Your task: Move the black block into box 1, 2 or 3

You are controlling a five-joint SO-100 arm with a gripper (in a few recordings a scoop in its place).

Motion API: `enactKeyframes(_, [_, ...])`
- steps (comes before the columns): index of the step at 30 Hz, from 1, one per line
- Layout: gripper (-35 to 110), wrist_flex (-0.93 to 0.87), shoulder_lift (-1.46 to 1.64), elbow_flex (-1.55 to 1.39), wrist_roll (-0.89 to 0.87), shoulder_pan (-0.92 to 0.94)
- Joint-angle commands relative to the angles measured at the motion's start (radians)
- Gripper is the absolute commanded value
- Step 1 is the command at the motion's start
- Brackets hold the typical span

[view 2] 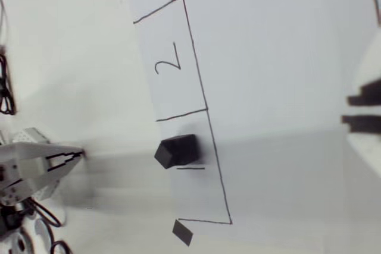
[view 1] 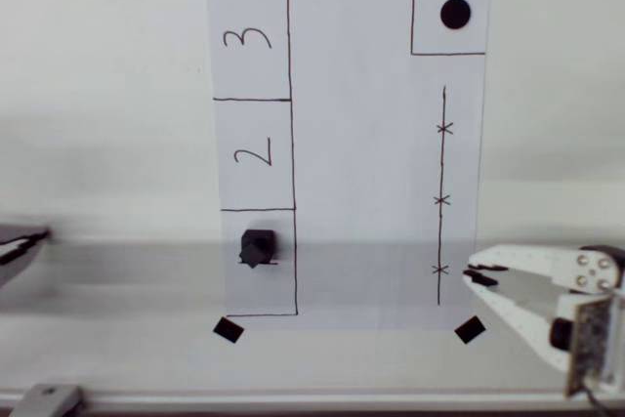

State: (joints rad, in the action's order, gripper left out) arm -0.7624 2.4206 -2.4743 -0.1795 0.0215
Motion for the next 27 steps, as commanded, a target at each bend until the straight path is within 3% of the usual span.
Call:
enactKeyframes(1, [0, 0.067, 0.141, -0.152, 0.015, 0.037])
enactKeyframes(13, [0, 0.181, 0.434, -0.463, 0.031, 0.104])
enactKeyframes(27, [0, 0.170, 0.640, -0.632, 0.000, 0.028])
